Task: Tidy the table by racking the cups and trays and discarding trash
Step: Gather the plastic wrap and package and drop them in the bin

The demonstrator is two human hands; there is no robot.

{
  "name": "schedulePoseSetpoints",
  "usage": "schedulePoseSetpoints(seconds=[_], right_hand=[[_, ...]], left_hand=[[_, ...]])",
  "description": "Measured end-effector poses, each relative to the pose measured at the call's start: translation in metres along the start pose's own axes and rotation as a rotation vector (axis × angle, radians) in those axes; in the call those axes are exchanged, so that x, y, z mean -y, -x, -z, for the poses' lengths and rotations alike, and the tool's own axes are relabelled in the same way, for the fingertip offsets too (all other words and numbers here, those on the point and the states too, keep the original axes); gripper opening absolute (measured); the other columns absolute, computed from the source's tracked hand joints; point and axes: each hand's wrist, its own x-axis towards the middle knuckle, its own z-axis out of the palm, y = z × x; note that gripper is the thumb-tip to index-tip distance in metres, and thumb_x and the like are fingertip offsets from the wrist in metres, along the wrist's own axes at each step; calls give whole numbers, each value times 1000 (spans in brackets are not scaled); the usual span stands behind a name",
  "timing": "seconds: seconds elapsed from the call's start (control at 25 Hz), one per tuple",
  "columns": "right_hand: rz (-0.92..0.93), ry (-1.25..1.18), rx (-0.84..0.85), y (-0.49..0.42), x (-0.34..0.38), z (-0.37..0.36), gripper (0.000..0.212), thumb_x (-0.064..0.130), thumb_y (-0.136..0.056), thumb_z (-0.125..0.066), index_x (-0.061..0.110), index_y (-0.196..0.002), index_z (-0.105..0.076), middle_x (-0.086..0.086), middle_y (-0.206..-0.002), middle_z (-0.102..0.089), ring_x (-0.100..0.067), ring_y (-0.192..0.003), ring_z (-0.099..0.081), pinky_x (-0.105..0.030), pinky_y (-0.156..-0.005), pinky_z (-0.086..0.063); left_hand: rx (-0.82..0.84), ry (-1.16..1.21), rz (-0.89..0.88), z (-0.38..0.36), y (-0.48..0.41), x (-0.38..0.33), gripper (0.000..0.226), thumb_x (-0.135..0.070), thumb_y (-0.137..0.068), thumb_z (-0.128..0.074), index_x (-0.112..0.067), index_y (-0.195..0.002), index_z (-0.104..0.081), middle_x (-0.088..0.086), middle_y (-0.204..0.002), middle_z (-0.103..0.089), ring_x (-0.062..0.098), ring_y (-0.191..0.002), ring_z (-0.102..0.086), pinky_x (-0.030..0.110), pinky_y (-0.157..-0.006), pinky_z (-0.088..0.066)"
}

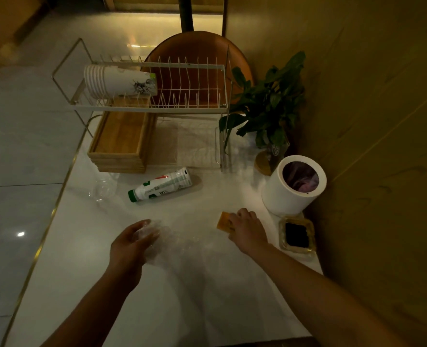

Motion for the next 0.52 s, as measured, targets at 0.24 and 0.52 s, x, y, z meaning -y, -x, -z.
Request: schedulePoseSetpoints(seconds=[0.24, 0.52], right_hand=[[35, -17, -12, 16, 0, -5, 46, 38, -84, -61, 20, -125, -50, -8, -120, -53, -30, -107, -50, -38, -79, -46], [85, -209, 26, 48, 46, 6, 56, 50, -80, -63, 25, -129, -49, -4, -122, -54, -26, -110, -51, -37, -84, -48]], left_hand=[[-119, 8, 30, 17, 35, 21, 38, -5, -83, -75, -13, -119, -68, 15, -113, -72, 36, -100, -70, 58, -90, -55], [-197, -108, -79, 48, 74, 39, 42, -10, -82, -77, -21, -121, -68, 13, -109, -69, 33, -97, -69, 47, -78, -60]])
